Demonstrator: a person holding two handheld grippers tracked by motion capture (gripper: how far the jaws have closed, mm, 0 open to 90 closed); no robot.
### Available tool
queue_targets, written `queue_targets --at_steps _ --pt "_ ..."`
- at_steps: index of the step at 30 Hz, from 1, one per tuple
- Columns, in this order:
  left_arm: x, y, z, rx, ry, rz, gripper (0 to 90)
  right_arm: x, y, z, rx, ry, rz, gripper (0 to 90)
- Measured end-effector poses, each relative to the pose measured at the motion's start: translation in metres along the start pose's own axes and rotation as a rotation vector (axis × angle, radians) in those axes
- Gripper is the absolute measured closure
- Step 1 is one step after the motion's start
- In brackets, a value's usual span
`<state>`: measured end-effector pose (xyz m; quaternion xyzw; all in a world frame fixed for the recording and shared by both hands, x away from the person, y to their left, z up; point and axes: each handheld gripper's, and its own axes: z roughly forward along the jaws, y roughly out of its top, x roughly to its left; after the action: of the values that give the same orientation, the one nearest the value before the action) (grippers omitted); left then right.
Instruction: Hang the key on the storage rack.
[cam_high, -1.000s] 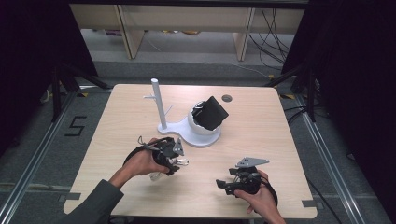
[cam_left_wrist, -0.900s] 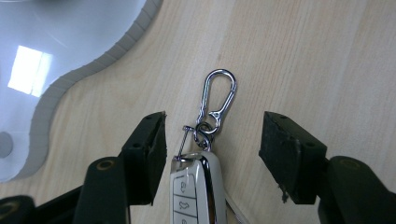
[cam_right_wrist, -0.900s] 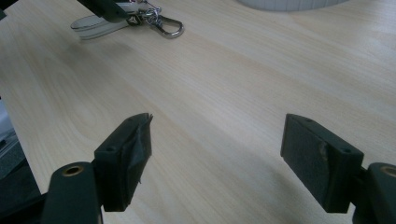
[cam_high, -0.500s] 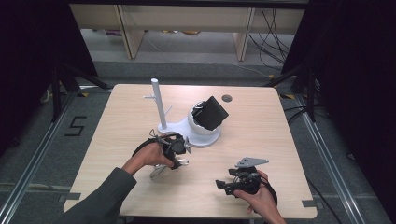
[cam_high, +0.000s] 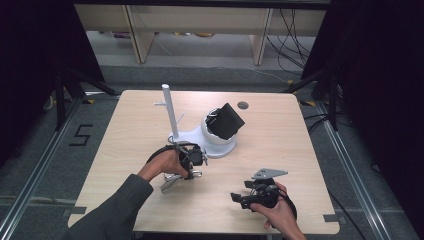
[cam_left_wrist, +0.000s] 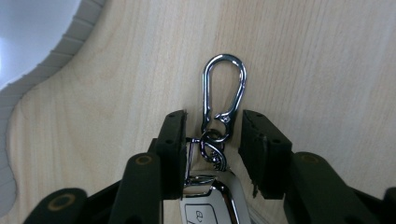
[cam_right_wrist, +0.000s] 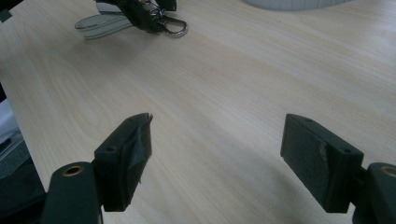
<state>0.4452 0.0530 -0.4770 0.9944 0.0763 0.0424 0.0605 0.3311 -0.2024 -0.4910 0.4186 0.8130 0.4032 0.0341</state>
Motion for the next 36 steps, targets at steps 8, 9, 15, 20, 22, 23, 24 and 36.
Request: queue_targets --at_steps 8,9,15,20,22,23,24,36 --pt "0.001 0.005 0.001 0.064 -0.05 -0.043 71.8 0.0 0.0 0.0 -0.004 0.001 -0.004 25.8" --pt "0.001 0.005 0.001 0.064 -0.05 -0.043 72.2 0.0 0.0 0.0 -0.004 0.001 -0.004 25.8" --pt "-0.001 0.007 0.002 0.109 -0.058 -0.072 73.6 -0.001 0.001 0.0 -0.007 0.003 -0.012 25.9" --pt "-0.003 0.007 0.001 0.112 -0.06 -0.088 74.8 0.0 0.0 0.0 -0.005 0.004 -0.01 26.2" --pt "-0.002 0.006 0.001 0.111 -0.061 -0.094 75.0 0.0 0.0 0.0 -0.006 0.008 -0.014 26.2" --pt "-0.002 0.006 0.001 0.109 -0.06 -0.096 75.0 0.0 0.0 0.0 -0.006 0.008 -0.014 26.2" --pt "-0.002 0.005 0.001 0.106 -0.06 -0.1 75.1 0.0 0.0 0.0 -0.003 0.006 -0.006 26.3" --pt "0.001 -0.005 -0.016 0.073 -0.047 -0.139 75.3 -0.002 0.0 0.001 -0.019 0.017 -0.003 26.4"
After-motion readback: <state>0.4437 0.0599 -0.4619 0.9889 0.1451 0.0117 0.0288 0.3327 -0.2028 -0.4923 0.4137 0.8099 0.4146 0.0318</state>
